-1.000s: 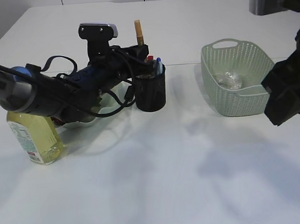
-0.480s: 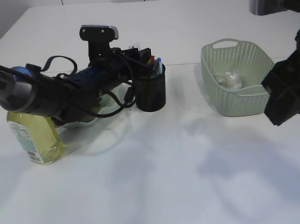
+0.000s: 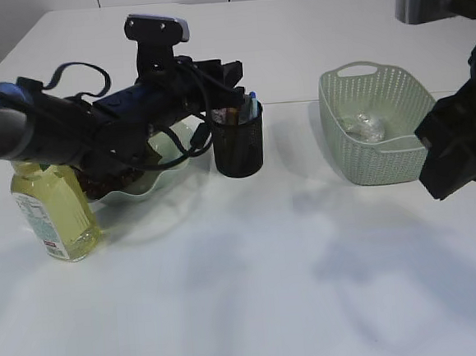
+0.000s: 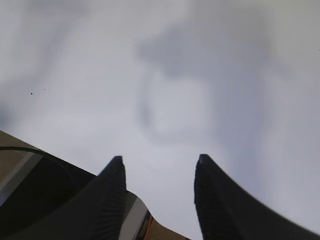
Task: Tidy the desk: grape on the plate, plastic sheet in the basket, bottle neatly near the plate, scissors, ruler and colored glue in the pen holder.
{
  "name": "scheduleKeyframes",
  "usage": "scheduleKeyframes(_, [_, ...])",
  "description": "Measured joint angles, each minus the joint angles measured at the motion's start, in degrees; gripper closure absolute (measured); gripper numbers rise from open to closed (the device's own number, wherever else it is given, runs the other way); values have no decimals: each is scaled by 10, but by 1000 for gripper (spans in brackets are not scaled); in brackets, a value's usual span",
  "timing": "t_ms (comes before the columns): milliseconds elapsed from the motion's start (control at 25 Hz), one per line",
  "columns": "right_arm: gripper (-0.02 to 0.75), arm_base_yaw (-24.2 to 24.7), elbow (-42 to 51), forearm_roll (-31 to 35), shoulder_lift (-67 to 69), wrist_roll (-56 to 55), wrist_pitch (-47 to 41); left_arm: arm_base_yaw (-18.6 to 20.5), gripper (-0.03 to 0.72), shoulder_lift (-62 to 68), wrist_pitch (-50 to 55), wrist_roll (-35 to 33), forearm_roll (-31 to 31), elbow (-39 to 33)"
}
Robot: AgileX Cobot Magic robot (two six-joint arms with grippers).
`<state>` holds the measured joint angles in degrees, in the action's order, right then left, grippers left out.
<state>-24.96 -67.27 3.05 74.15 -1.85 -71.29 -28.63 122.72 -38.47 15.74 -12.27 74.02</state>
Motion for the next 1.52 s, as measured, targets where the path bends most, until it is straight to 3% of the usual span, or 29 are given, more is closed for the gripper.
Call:
scheduleKeyframes(240, [374, 0, 0, 0, 0, 0, 0, 0, 403, -73, 115, 0, -16, 0])
scheduleKeyframes(720, [347, 0, 0, -9, 0, -40, 0, 0, 398, -279, 481, 0, -12, 0])
scheduleKeyframes(920, [223, 0, 0, -18, 0, -68, 0, 0, 305, -373, 599, 0, 1, 0])
scheduleKeyframes(1120, [192, 0, 0, -35, 0, -77, 0, 0, 167, -446, 745, 0, 6, 0])
scheduleKeyframes(1520, [186, 0, 0, -37, 0, -89, 0, 0, 143, -585, 892, 1, 6, 0])
